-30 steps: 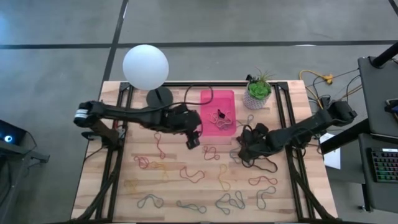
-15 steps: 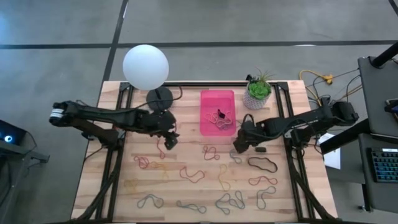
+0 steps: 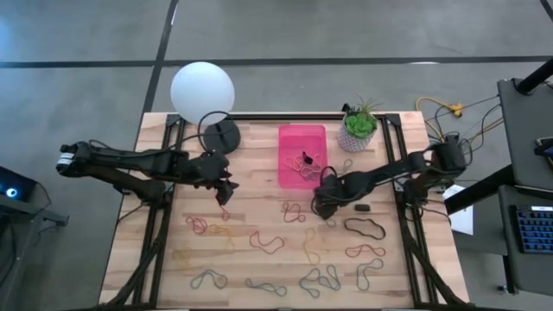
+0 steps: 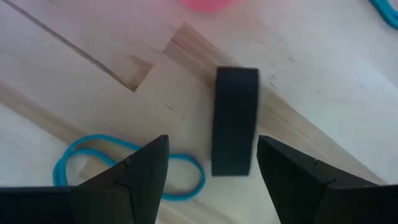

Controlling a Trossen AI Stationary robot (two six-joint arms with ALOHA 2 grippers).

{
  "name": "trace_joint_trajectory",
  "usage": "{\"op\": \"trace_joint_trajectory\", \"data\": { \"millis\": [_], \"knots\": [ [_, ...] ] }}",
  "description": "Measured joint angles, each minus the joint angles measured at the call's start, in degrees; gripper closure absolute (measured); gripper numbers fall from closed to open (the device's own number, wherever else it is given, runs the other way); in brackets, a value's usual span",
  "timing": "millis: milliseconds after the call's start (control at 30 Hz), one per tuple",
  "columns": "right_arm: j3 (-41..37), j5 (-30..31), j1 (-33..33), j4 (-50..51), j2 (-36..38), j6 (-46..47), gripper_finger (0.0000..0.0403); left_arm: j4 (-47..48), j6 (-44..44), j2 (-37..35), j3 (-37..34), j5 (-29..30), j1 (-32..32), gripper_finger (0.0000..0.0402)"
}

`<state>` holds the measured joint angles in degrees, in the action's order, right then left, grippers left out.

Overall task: Pick and place rubber bands into bin
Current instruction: Put the black rubber band into the pink bin

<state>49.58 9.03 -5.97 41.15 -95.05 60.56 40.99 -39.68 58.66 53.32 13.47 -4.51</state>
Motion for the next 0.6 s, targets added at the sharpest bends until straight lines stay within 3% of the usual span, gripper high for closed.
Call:
{"op": "trace_joint_trajectory", "data": {
  "millis": [100,200,433,600],
  "knots": [
    [1.04,0.18,0.46,-0.08,-1.93,-0.14,0.0178,-0.61,-0.57,0.02,0.12,0.28,0.00,0.0194],
    [1.36,1.33,0.60,-0.28,-2.23,-1.09,0.0212,-2.50,-0.66,0.53,0.11,0.33,0.00,0.0194],
    [-0.17,3.18,3.05,1.86,0.47,-5.03,0.0379,-7.12,-0.68,3.00,0.19,0.34,0.00,0.0194],
    [0.32,-0.44,3.43,1.97,8.68,-6.96,0.0393,-9.28,-0.68,5.10,0.62,0.35,0.00,0.0194]
  ]
}}
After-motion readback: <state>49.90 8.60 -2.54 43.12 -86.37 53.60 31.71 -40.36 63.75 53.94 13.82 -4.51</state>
